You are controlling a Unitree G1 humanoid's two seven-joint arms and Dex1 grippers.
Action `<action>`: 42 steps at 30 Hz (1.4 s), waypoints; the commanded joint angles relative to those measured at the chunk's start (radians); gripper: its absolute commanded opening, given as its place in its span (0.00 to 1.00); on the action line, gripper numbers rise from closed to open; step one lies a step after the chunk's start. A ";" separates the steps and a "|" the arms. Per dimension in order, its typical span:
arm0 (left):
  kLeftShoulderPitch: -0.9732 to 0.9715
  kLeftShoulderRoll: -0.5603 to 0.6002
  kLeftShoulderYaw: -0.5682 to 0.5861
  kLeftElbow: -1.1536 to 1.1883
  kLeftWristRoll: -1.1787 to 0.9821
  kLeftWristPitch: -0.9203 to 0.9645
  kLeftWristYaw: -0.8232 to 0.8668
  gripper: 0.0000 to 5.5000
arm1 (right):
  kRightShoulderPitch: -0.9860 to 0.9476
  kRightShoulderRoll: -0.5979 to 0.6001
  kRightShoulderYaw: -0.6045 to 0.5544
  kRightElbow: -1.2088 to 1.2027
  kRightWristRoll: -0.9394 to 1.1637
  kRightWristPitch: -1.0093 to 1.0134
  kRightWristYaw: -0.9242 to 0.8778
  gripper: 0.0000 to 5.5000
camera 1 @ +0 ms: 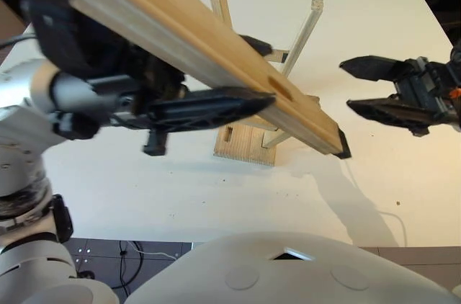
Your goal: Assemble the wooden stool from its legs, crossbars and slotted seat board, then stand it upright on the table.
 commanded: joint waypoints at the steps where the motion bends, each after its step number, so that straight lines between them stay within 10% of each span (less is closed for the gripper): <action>1: 0.000 0.137 0.153 0.152 0.077 0.045 -0.127 0.37 | 0.057 0.012 -0.038 0.027 -0.042 -0.018 -0.013 0.54; 8: -0.010 0.253 0.187 0.436 0.384 -0.003 -0.393 0.37 | 0.145 0.034 -0.038 0.045 -0.146 -0.064 -0.008 0.54; 19: 0.383 0.079 -0.105 0.479 0.986 -0.371 -0.583 0.37 | 0.138 0.020 0.088 0.099 -0.324 -0.128 0.063 0.54; 42: 0.549 -0.018 -0.063 0.146 0.866 -0.258 -0.520 0.37 | 0.141 0.033 0.092 0.122 -0.375 -0.148 0.061 0.54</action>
